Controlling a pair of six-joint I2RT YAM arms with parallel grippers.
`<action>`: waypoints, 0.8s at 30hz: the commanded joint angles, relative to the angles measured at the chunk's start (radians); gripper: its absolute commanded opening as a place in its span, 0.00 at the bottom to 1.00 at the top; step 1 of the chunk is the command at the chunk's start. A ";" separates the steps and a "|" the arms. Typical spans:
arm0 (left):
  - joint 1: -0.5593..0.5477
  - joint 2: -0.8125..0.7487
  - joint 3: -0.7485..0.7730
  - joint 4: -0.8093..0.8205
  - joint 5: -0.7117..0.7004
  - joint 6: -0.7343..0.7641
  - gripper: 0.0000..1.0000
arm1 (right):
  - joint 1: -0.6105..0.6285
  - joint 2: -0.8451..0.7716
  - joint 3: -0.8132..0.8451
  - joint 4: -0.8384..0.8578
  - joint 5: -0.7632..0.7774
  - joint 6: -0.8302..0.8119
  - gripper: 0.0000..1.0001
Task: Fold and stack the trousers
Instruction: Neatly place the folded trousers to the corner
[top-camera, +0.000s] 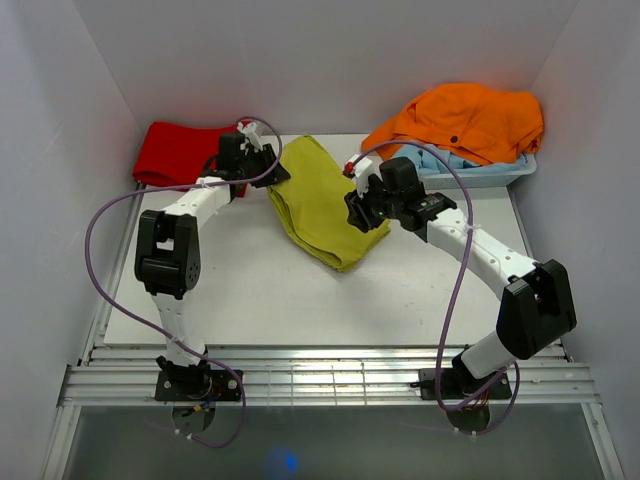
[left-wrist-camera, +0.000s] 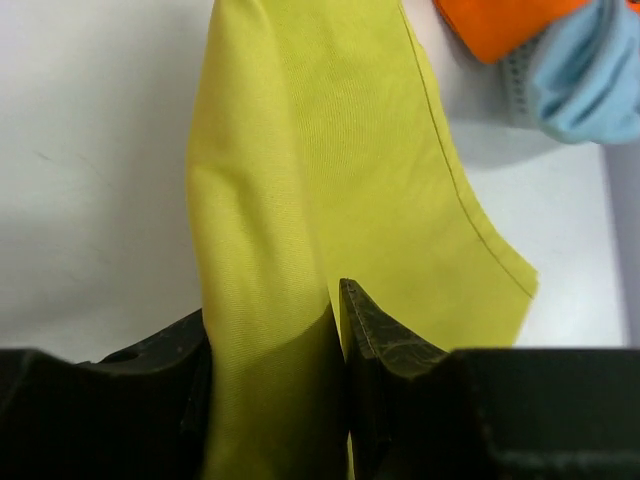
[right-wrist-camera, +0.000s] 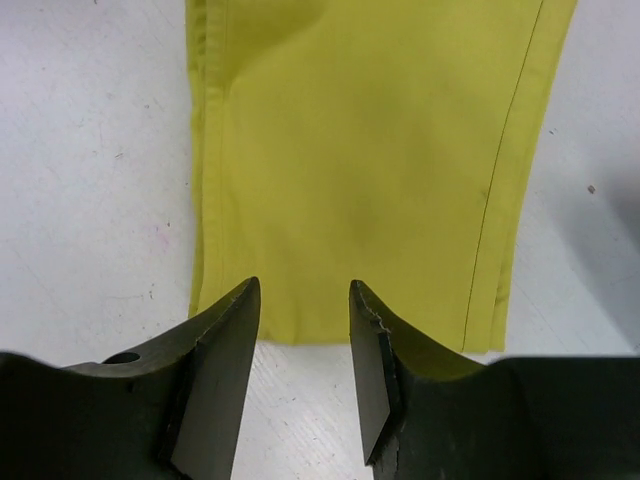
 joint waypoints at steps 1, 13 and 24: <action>0.013 0.000 0.118 -0.153 -0.219 0.301 0.00 | 0.002 -0.034 0.013 0.014 -0.052 -0.013 0.47; 0.073 0.017 0.262 -0.011 -0.317 0.318 0.00 | -0.016 -0.040 -0.004 0.017 -0.052 -0.021 0.47; 0.157 0.012 0.323 0.072 -0.327 0.251 0.00 | -0.015 -0.027 -0.006 0.017 -0.064 -0.024 0.46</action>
